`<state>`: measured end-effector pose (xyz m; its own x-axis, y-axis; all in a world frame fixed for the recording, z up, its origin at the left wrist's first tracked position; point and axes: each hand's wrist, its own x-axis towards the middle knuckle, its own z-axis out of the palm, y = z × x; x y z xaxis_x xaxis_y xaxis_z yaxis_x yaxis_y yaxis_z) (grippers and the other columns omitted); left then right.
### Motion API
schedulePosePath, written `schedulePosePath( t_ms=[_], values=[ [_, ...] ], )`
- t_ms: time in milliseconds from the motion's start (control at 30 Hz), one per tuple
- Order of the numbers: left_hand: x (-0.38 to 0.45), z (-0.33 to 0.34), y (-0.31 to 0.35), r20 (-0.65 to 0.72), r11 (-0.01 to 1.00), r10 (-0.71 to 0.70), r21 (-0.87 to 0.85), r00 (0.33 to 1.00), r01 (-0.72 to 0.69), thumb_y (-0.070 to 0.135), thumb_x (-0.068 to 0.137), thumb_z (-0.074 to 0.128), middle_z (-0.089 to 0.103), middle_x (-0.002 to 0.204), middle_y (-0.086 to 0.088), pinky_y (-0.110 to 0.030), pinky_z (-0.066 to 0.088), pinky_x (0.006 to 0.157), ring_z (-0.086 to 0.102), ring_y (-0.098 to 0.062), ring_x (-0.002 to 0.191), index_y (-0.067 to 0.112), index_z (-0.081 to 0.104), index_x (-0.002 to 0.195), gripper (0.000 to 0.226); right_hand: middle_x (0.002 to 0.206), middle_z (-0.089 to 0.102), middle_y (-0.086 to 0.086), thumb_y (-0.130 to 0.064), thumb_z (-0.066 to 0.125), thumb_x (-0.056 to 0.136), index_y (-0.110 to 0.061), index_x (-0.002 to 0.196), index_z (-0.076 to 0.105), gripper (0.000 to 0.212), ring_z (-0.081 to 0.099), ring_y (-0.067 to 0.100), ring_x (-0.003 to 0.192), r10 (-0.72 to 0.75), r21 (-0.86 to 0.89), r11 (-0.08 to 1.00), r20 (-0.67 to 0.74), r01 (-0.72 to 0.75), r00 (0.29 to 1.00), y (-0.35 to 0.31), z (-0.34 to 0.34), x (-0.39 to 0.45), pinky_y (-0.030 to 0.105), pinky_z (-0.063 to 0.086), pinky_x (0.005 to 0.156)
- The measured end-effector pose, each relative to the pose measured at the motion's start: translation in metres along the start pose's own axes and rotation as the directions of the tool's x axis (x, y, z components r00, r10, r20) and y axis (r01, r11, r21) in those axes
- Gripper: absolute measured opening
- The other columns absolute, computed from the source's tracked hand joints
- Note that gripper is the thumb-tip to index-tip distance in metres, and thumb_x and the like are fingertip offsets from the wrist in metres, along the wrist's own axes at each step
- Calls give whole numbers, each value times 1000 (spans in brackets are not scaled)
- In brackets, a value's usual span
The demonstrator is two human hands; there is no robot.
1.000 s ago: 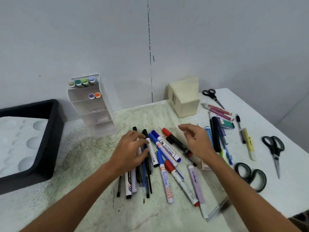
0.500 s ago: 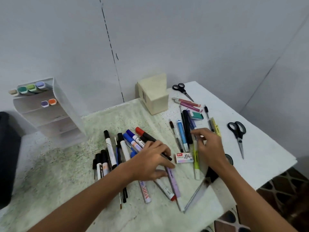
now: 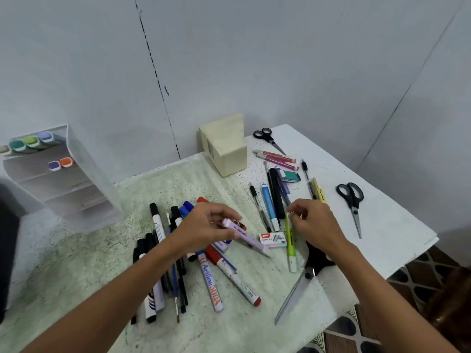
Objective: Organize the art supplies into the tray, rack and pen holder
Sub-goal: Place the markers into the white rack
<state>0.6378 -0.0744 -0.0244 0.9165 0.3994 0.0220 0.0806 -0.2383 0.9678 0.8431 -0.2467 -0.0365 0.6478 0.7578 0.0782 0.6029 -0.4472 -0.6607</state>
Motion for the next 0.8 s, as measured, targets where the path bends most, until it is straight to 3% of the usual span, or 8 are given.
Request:
schedulePosePath(
  t_ms=[67, 133, 200, 333, 467, 600, 700, 800],
  values=[
    [1, 2, 3, -85, 987, -26, -160, 996, 12, -5, 68, 79, 67, 93, -18, -36, 59, 76, 69, -26, 81, 6, 67, 98, 34, 74, 62, -9, -31, 65, 88, -25, 90, 66, 6, 57, 12, 67, 64, -122, 991, 40, -59, 997, -3, -1, 0, 23, 38, 54],
    [3, 4, 6, -143, 962, -34, -273, 989, -7, -4, 65, 78, 67, 87, -17, -38, 59, 75, 70, -28, 76, 1, 63, 101, 40, 79, 60, -8, -43, 67, 86, -24, 97, 66, 22, 55, 13, 70, 106, -259, 962, 54, -89, 993, -8, 0, 0, 24, 36, 55],
    [5, 5, 9, -180, 945, -38, -327, 983, -23, -2, 62, 78, 70, 81, -11, -42, 60, 72, 71, -29, 74, 0, 60, 102, 43, 86, 62, -4, -42, 69, 84, -22, 105, 68, 28, 55, 15, 77, 128, -302, 948, 66, -103, 990, -15, 1, 1, 26, 40, 61],
    [5, 6, 13, -198, 943, -9, -328, 980, -57, 1, 67, 75, 70, 81, -9, -43, 60, 66, 69, -31, 74, 3, 62, 108, 43, 86, 65, 0, -31, 74, 82, -16, 98, 72, 22, 60, 18, 77, 139, -261, 959, 92, -111, 986, -19, 3, 5, 30, 50, 68],
    [2, 0, 15, -223, 957, -17, -287, 975, -49, 8, 70, 75, 71, 87, -20, -39, 58, 63, 69, -33, 82, 5, 64, 103, 34, 93, 58, 1, -29, 79, 77, -22, 86, 62, 20, 56, 17, 78, 149, -170, 978, 147, -123, 978, -18, 3, 11, 28, 45, 66],
    [0, -3, 17, -226, 932, -42, -359, 973, -43, 8, 73, 72, 67, 81, -22, -35, 57, 63, 69, -34, 77, 2, 60, 98, 28, 91, 55, -2, -28, 76, 80, -22, 92, 54, 25, 54, 15, 79, 141, -147, 983, 199, -113, 970, -22, -1, 15, 30, 44, 64],
    [-1, -8, 16, -247, 919, -81, -393, 966, -23, 10, 73, 72, 64, 78, -19, -41, 58, 62, 68, -38, 73, 7, 53, 105, 37, 83, 57, 0, -26, 72, 84, -20, 94, 51, 23, 53, 14, 68, 128, -119, 988, 247, -101, 961, -28, -5, 16, 32, 45, 63],
    [-6, -12, 17, -262, 933, -65, -359, 963, -34, 8, 75, 72, 63, 76, -21, -42, 57, 54, 66, -38, 66, 8, 46, 104, 39, 67, 56, 3, -18, 69, 87, -18, 90, 49, 20, 47, 12, 46, 78, 50, 994, 248, -93, 966, -36, -8, 18, 25, 39, 46]
  ],
)
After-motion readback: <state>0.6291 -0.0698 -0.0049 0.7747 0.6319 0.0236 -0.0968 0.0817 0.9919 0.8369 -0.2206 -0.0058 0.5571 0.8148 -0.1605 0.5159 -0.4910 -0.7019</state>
